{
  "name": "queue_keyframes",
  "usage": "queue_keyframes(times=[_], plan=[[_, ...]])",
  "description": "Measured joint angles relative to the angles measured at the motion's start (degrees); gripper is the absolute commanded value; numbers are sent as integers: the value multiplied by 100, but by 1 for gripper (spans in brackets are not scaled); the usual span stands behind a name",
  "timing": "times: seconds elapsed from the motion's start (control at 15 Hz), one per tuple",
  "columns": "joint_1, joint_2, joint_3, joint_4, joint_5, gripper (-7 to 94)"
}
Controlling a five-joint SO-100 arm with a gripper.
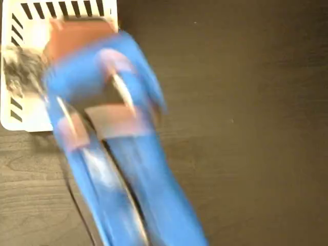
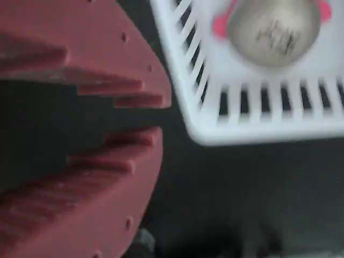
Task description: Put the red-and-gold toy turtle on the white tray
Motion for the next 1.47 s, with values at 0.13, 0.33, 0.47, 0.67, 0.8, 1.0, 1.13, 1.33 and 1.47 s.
queue_keyframes(times=[0.13, 0.33, 0.47, 0.67, 0.8, 1.0, 1.13, 1.33, 1.47], plan=[[114, 1529, 1608, -598, -290, 0], [202, 3480, 4131, -1380, -615, 0], [527, 4518, 5739, -1661, -888, 0], [976, 5748, 7163, -1600, -984, 0], [958, 6460, 7585, -1195, -932, 0], [1028, 7163, 8016, -563, -932, 0], [1195, 7339, 8218, -501, -932, 0], [1204, 7374, 8367, -501, -932, 0], [1195, 7374, 8376, -501, -993, 0]])
